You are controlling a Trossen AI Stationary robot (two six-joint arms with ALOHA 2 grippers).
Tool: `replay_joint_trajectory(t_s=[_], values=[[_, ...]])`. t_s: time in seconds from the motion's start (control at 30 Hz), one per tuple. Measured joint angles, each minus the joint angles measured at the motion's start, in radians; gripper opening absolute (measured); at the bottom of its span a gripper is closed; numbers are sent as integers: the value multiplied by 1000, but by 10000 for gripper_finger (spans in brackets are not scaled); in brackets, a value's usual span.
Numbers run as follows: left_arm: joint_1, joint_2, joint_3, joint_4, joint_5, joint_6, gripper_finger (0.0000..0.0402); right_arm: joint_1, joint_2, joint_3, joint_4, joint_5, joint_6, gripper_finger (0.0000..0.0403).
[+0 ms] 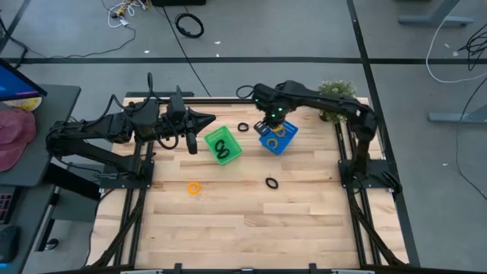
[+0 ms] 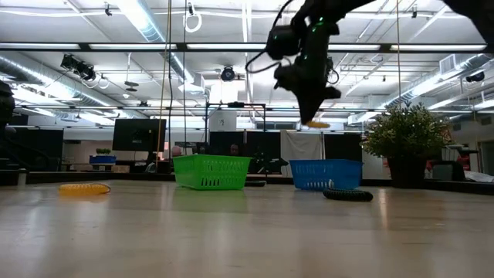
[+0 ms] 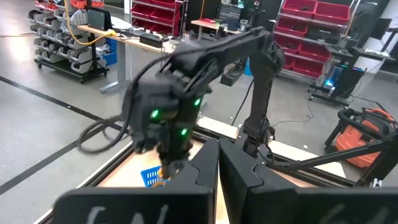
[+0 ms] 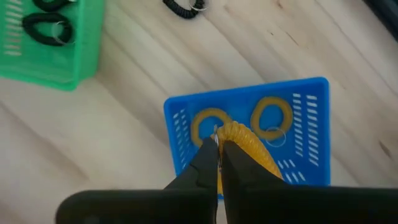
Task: Sort spring keychains
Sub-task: Put the yellow spring keychain into the blue bin
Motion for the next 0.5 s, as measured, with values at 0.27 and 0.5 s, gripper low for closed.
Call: replay_joint_trajectory(t_s=[0.27,0.5], values=[[0,0,0,-1,0,1,16,-10,82,0,11,-8,-62,0],[0,0,0,-2,0,1,16,-28,76,-77,36,-11,-70,0]])
